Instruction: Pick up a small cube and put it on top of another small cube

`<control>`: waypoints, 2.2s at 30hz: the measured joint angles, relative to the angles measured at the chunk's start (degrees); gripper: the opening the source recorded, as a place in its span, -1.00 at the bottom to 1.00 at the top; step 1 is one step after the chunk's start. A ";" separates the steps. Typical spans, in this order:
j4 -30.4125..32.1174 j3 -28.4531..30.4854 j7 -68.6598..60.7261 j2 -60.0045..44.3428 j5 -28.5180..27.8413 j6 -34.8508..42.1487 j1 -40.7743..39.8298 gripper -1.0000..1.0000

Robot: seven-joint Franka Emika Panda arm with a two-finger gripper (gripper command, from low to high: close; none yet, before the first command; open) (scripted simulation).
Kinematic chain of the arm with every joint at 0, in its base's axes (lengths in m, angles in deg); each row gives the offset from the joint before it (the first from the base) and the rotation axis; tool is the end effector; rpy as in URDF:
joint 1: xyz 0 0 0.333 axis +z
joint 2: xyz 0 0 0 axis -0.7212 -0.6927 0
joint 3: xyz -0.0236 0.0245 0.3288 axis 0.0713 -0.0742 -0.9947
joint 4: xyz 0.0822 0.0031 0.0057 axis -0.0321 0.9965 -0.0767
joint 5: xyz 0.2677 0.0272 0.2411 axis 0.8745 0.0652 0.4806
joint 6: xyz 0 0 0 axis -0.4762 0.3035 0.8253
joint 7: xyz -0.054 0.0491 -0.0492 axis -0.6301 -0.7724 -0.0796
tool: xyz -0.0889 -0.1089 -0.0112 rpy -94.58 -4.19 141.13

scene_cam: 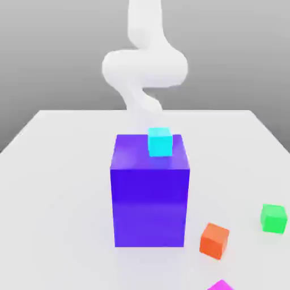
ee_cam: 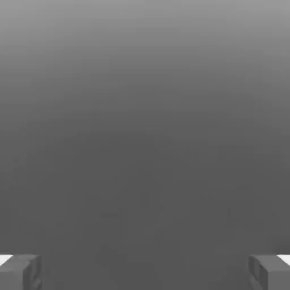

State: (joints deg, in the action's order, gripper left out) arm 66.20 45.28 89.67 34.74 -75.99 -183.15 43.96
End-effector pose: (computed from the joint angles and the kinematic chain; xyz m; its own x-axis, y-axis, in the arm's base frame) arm 0.3601 0.0103 0.6702 0.4626 -0.7612 0.4545 -0.5787 -0.6476 -0.4956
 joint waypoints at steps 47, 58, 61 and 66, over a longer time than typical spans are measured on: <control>-5.41 -14.39 74.52 -66.39 -13.89 -17.10 -0.75 -1.00; 7.05 -31.82 53.98 -52.84 -7.74 -16.88 0.57 -1.00; 10.55 -35.90 48.44 -49.53 -6.49 -17.07 1.85 -1.00; 15.04 -40.07 42.77 -46.63 -7.16 -18.05 4.64 -1.00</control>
State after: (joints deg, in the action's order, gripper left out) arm 81.25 5.21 132.44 -11.90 -83.15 -201.20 48.60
